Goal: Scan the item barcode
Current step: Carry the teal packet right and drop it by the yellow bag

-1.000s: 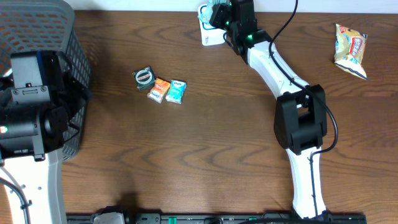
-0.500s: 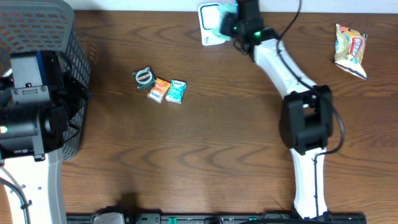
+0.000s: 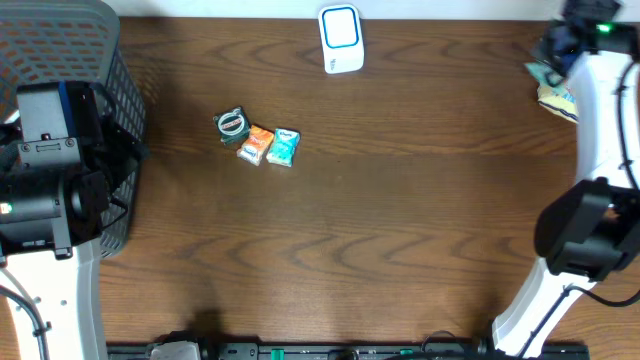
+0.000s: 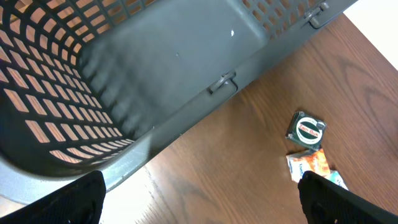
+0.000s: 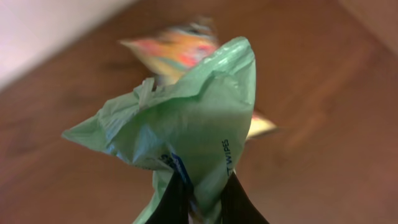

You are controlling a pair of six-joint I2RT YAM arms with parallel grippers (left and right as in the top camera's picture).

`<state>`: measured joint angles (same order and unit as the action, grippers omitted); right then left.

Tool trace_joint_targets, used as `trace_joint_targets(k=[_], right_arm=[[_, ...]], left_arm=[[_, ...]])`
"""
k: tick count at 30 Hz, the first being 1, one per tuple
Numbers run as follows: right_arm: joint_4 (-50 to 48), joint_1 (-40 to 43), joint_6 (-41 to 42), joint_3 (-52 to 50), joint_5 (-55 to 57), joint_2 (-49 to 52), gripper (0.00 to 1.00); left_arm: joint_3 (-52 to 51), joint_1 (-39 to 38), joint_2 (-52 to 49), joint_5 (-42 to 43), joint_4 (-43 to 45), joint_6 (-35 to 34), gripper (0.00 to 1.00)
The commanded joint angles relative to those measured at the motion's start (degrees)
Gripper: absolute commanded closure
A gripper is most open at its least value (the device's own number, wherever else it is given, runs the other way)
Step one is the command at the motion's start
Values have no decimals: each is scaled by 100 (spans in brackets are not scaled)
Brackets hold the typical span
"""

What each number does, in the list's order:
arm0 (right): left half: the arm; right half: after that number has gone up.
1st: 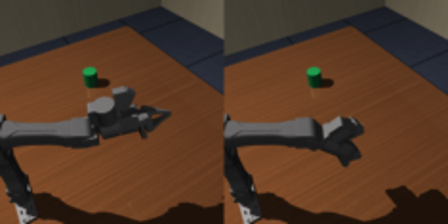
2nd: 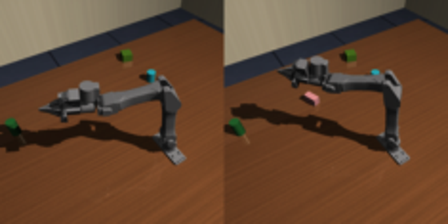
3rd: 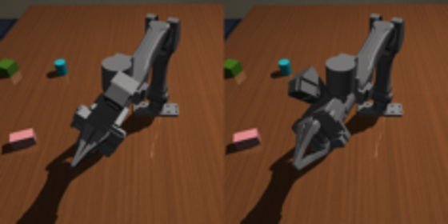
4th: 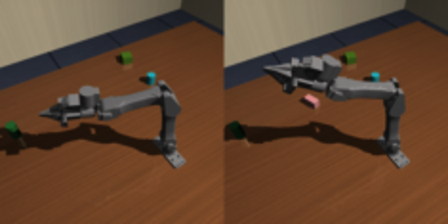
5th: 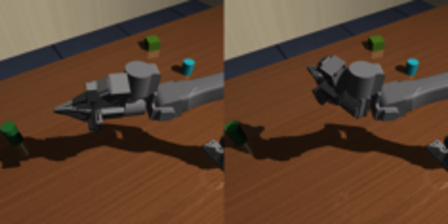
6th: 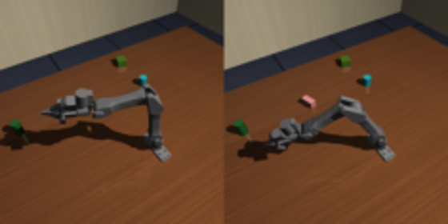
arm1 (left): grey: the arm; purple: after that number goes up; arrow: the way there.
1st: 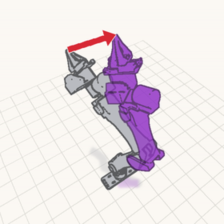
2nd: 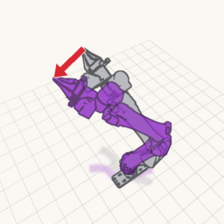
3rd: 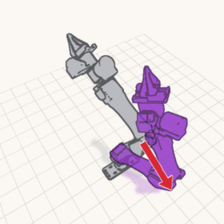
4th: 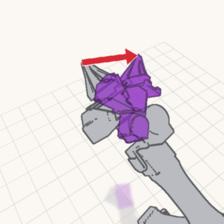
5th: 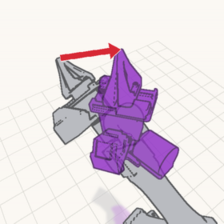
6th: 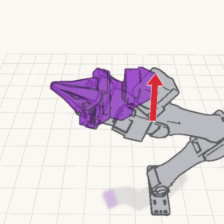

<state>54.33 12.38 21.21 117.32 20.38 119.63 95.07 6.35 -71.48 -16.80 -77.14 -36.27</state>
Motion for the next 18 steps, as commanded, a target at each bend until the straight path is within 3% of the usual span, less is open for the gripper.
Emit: trace_joint_targets(k=[1,7,13,15,16,18], right_arm=[[278,656,-107,-15,166,173,99],[437,1475,-107,-245,-413,424,99],[400,1766,-114,-302,-942,656,89],[398,1755,-114,-304,-1226,767,80],[393,1738,-114,-304,-1364,809,67],[396,1694,-114,-304,-1626,885,52]], left_arm=[[-31,28,-4,-57,-20,-90,2],[-31,28,-4,-57,-20,-92,2],[-31,28,-4,-57,-20,-90,2],[-31,28,-4,-57,-20,-92,2],[-31,28,-4,-57,-20,-90,2],[-31,28,-4,-57,-20,-90,2]])
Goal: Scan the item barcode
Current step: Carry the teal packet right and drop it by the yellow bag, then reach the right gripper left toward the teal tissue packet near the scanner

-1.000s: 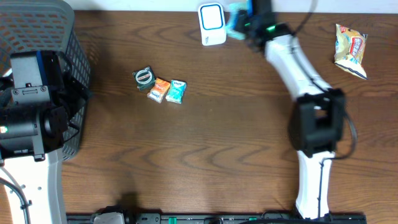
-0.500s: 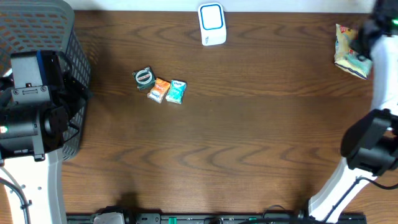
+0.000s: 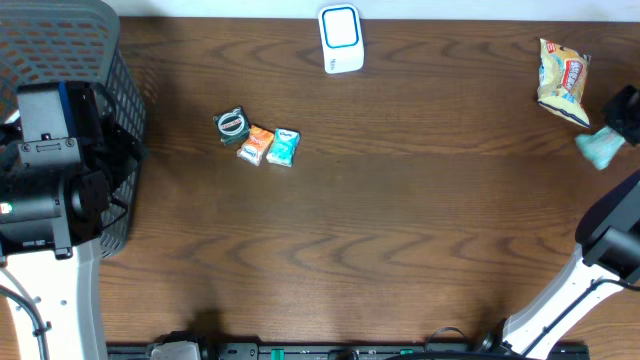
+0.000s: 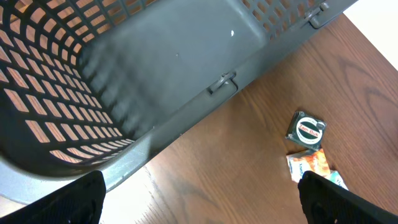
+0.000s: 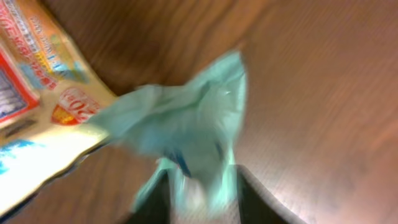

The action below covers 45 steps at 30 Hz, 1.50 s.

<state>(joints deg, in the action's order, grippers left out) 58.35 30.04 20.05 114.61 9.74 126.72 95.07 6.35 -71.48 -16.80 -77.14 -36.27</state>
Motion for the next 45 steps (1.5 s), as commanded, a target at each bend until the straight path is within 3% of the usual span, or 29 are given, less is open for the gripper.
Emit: trace_joint_targets(k=[1,4,10,16,21,23,24,34,42,45], right_arm=[[-9,-107,2,-33,-734,232,46],[11,-216,-9,-33,-1311,284,39],[87,-586,-278,-28,-2516,138,44],[101,-1235,-234,-28,-2643,-710,46],[72,-2273,-208,-31,-2645,-1001,48],[83,-2682,-205,-31,-2645,-933,62],[83,-2929,-146,-31,-2640,-883,64],[-944,-5633,-118,-31,-2599,-20,66],[-1440,-6804,608,-31,-1541,765,64],[-1547,-6988,610,-31,-1300,1106,70]], left_arm=[[-31,28,-4,-57,-20,-90,3],[-31,28,-4,-57,-20,-92,2],[-31,28,-4,-55,-20,-90,2],[-31,28,-4,-57,-20,-92,2],[-31,28,-4,-57,-20,-90,2],[-31,28,-4,-57,-20,-90,2],[-31,28,-4,-57,-20,-90,2],[-31,28,-4,-57,-20,-90,2],[-31,28,-4,-57,-20,-90,2],[-31,28,-4,-57,-20,-90,2]])
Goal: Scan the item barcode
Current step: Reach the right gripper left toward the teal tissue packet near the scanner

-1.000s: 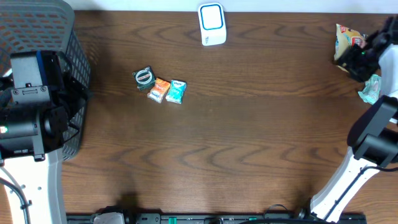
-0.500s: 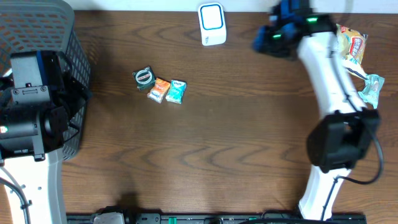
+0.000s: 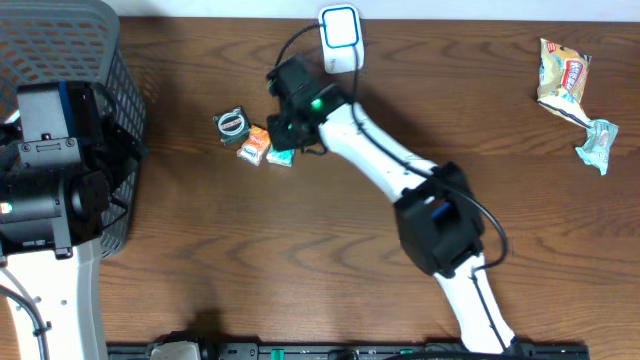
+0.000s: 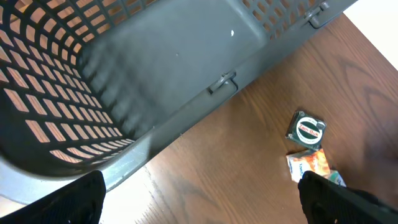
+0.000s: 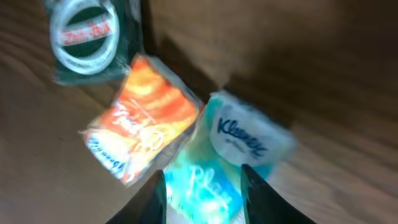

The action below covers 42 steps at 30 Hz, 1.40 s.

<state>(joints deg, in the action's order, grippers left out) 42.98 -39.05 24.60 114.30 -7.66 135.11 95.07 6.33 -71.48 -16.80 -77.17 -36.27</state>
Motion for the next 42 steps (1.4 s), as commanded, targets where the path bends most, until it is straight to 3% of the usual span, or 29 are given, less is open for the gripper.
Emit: trace_joint_targets(k=[1,7,12,16,21,22,23,25,28,30,37,42], right_arm=[[9,-98,155,0,555,330,71],[538,-26,151,0,782,387,82],[1547,140,153,2,1226,358,97],[2529,315,175,2,1941,186,99],[2907,330,149,2,2271,-306,83],[2896,304,149,2,2277,-374,76],[2793,254,70,2,2277,-455,59],[2645,184,-4,2,2280,-461,53],[2597,101,4,-2,2277,-400,52],[2594,48,122,-7,2280,-361,39],[2461,-136,466,-20,2660,-50,54],[2476,-164,540,-79,2809,111,60]], left_arm=[[-31,31,-4,-57,-17,-92,3],[-31,31,-4,-57,-17,-90,2],[-31,31,-4,-57,-17,-92,3],[-31,31,-4,-57,-17,-92,2],[-31,31,-4,-57,-17,-90,2],[-31,31,-4,-57,-17,-90,2],[-31,31,-4,-57,-17,-92,2],[-31,31,-4,-57,-17,-90,2],[-31,31,-4,-57,-17,-90,2],[-31,31,-4,-57,-17,-92,2],[-31,31,-4,-57,-17,-92,2],[-31,31,-4,-57,-17,-90,2]])
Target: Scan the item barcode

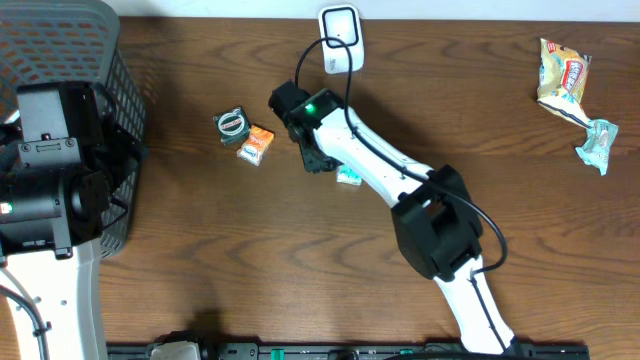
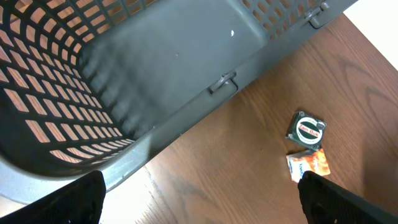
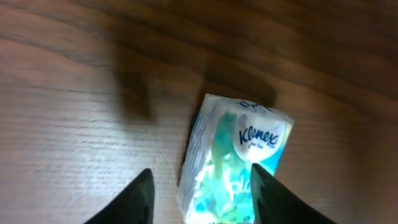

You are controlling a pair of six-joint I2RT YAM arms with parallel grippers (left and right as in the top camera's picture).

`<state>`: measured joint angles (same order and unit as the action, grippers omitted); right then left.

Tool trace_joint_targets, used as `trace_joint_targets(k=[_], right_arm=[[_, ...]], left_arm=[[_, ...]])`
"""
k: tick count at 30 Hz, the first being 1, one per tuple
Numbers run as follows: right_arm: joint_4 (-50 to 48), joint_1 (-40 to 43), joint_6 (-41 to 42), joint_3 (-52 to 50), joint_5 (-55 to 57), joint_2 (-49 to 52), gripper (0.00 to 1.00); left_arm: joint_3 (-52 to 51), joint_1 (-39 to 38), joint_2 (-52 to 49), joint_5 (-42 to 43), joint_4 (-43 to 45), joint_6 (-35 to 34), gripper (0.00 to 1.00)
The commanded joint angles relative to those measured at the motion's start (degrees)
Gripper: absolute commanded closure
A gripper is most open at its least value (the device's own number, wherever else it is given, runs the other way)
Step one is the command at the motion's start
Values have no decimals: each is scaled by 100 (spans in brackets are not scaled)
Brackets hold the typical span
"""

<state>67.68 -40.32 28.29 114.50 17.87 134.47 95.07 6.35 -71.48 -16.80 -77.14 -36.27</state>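
Observation:
A teal Kleenex tissue pack [image 3: 235, 152] lies on the wooden table between the spread fingers of my right gripper [image 3: 199, 196]. There is a gap between the pack and the left finger. In the overhead view the pack [image 1: 348, 176] shows just right of the right gripper [image 1: 318, 160], below the white scanner [image 1: 340, 38] at the table's far edge. My left gripper [image 2: 199, 190] hangs open and holds nothing beside the basket [image 2: 155, 68].
An orange packet [image 1: 258, 143] and a green tape roll [image 1: 231, 124] lie left of the right gripper. A snack bag [image 1: 562, 72] and green wipes pack [image 1: 597, 143] sit at the far right. The grey basket [image 1: 70, 40] fills the left corner.
The teal tissue pack has shifted right and toward the near side, away from the orange packet. My right gripper has moved with it and its fingers stand wider apart. The left arm is unchanged.
My right gripper held the green wipes pack at the far right, near the snack bag. The wipes then lay on the table there. Then the gripper was over the teal tissue pack beside the orange packet. Now that pack lies apart, nearer the table's middle.

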Motion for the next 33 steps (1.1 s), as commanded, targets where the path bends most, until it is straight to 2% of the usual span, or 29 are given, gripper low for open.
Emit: trace_joint_targets(k=[1,8,10,11,12,13,18,20,23,28,33], right_arm=[[4,-35,179,-131,258,184,60],[-254,-35,192,-715,256,186,62],[-313,-39,190,-857,190,186,72],[-295,-39,188,-868,66,186,85],[-297,-35,186,-852,-17,179,94],[-289,-26,181,-817,-37,157,99],[188,205,35,-107,-81,55,99],[417,398,-76,332,-424,-4,99],[350,721,-953,688,-2094,-103,99],[28,1231,-2004,535,-5036,-98,99],[-308,1576,-2197,-105,-6408,-98,99]], left_arm=[[-31,28,-4,-57,-20,-90,2],[-31,28,-4,-57,-20,-90,2],[-31,28,-4,-57,-20,-92,2],[-31,28,-4,-57,-20,-90,2],[-31,28,-4,-57,-20,-92,2],[-31,28,-4,-55,-20,-90,2],[-31,28,-4,-57,-20,-92,2],[-31,28,-4,-57,-20,-90,2],[-31,28,-4,-57,-20,-90,2],[-31,28,-4,-57,-20,-90,2],[-31,28,-4,-57,-20,-90,2]])
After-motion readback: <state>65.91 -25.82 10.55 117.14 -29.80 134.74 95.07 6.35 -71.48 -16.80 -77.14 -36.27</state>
